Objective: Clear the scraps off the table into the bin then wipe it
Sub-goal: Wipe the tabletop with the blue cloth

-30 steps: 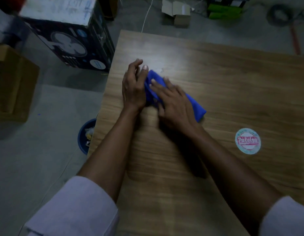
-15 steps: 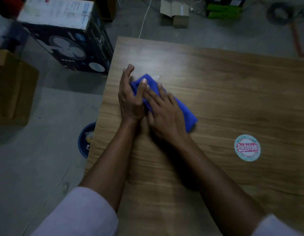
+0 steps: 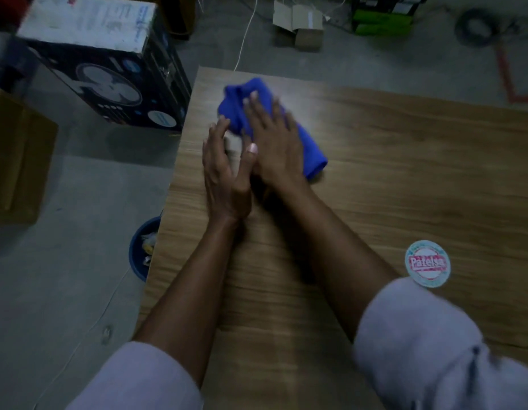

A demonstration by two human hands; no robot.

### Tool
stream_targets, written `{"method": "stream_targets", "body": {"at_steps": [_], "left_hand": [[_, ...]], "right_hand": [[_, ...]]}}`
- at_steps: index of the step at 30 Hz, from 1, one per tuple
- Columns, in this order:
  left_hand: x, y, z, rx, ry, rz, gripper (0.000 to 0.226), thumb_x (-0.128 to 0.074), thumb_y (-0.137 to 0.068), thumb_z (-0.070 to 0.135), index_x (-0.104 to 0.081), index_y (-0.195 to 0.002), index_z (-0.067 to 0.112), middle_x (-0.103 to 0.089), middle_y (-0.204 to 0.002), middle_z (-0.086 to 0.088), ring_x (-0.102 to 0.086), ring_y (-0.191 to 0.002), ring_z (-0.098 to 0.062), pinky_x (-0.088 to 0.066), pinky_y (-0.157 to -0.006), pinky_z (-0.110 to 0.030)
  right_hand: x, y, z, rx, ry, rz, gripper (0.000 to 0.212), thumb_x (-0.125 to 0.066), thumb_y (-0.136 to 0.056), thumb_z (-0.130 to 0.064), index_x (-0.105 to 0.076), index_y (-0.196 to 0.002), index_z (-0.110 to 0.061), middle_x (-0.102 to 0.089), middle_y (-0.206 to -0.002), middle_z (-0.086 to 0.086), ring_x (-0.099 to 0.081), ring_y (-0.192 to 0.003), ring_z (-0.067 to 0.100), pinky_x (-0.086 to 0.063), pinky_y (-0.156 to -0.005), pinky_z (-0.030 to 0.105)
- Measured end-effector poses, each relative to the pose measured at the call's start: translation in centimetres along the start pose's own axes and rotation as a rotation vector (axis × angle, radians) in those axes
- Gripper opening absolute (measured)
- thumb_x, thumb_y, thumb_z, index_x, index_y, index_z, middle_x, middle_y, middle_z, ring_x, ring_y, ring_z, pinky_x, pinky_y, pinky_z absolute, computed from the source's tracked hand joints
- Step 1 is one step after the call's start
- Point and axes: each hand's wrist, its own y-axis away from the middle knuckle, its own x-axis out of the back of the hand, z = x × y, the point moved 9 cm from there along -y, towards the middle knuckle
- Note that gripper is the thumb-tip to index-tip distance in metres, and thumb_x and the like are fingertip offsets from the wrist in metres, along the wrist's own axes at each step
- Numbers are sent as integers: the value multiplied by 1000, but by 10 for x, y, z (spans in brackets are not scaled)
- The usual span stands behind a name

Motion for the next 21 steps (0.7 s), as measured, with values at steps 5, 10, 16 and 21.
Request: {"method": "stream_targets", "body": {"at_steps": [5,10,16,21], "left_hand": [[3,3,6,23,73,-9,62,-56,-93,44,-47,-144,10,-55,-140,-7,-53,-129,-17,-46,-108,-44],[5,2,6,31,79,21,61,-56,-90,47,-49,-141,14,-56,-132,-4,-55,-121,-15,-50,-101,-42],[10,3,6,-17,54,47,58,-59,-92,36,-49,-140,6,-51,-142,-8,-49,-130,-16,-41,-108,-25],[20,5,12,5,53,59,57,-59,-92,31,-51,-140,1,-46,-147,-13,-43,-135,-12,-35,-105,-12]], "right_hand": [[3,74,46,47,-68,56,60,-37,-102,-40,-26,-159,-29,-20,-167,-10,-10,-156,22,-13,-122,38],[24,18,120,-304,-49,108,60,-30,-105,-43,-20,-161,-26,-12,-169,-8,-6,-156,27,-11,-125,44],[-1,4,30,-92,-30,54,60,-27,-105,-42,-14,-161,-25,-8,-169,-6,-2,-156,28,-7,-126,45],[-2,130,35,37,-32,61,60,-35,-102,-41,-24,-160,-29,-17,-167,-11,-9,-156,22,-13,-124,42]]}}
